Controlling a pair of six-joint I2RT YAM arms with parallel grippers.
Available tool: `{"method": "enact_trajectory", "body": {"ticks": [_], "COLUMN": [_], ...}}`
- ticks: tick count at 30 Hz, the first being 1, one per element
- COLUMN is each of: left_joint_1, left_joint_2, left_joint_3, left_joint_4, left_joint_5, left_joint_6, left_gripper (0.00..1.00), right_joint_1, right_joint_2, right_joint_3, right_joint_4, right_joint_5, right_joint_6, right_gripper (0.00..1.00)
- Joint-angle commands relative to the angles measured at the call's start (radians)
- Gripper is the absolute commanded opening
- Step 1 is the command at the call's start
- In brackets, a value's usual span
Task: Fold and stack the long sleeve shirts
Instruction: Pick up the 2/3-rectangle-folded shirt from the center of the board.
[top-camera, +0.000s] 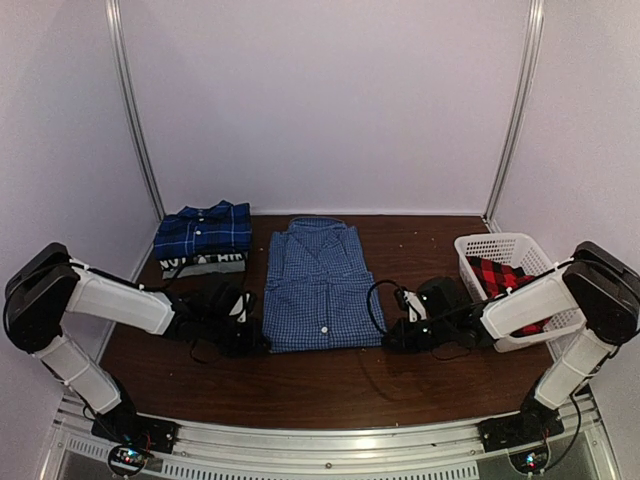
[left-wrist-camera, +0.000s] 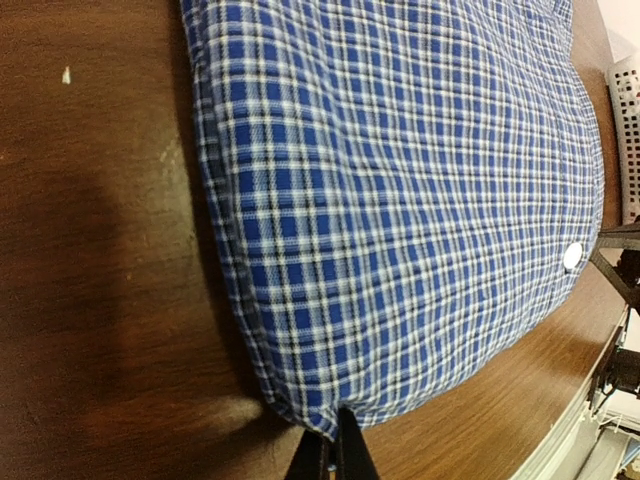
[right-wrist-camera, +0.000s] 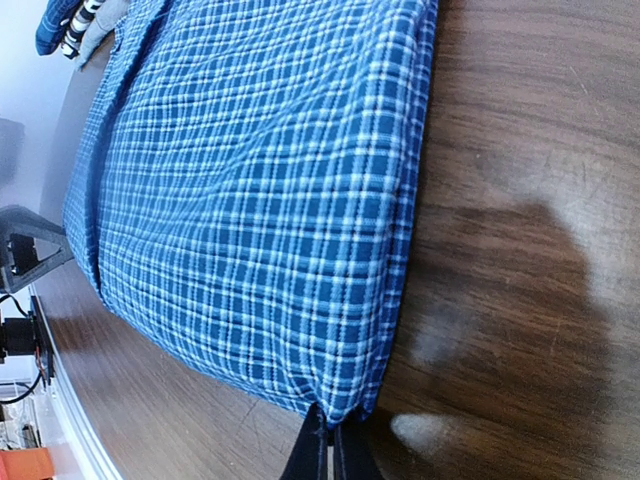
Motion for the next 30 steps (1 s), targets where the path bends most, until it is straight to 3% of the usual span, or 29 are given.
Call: {"method": "enact_trajectory", "body": {"ticks": [1, 8, 19, 25, 30], "left_joint_1": [0.004, -0.023, -0.204, -0.277, -0.272], "left_joint_2": [-0.029, -0.125, -0.398, -0.476, -0.506], "left_joint_3": [0.02, -0.046, -0.169, -0.144, -0.01], "left_joint_4": [-0.014, -0.068, -0.184, -0.257, -0.372], "left_joint_5": [-0.005, -0.016, -0.134, -0.16, -0.204], "left_joint_6": [0.02, 0.003, -0.111, -0.136, -0.08], "left_gripper": [0.0, 0.0, 0.0, 0.0, 0.0], "right_joint_1": [0.005, 0.061, 0.244, 0.327, 0.33], "right_joint_2": [-0.026, -0.126, -0.435, -0.53, -0.555], "right_joint_3": [0.007, -0.067, -0.212, -0.204, -0.082], "right_joint_4": [-0.035, -0.043, -0.133, -0.214, -0.345], "right_joint_5": [0.017, 0.036, 0.17, 0.212, 0.255], "right_joint_6": [-0.005, 0.035, 0.163, 0.19, 0.178], "right_gripper": [0.0, 0.0, 0.0, 0.0, 0.0]}}
